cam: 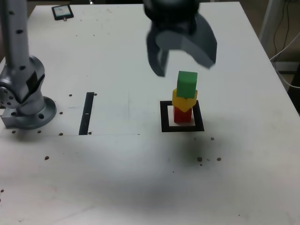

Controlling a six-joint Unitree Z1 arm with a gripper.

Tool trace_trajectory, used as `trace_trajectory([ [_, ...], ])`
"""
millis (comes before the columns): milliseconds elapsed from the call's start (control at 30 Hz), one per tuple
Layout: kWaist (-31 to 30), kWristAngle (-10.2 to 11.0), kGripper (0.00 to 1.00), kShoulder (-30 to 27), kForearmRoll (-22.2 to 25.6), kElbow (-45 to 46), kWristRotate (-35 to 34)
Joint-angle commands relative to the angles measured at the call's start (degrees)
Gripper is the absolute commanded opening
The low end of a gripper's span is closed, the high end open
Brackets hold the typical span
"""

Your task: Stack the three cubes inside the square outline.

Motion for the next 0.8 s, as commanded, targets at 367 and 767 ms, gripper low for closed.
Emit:
trace_trajectory([
  [367,-0.3,-9.4,1.00,-14.0,-3.8,16.3,1.1],
  [767,-0.3,-10.8,1.00,-25.4,-11.4,39.1,1.1],
])
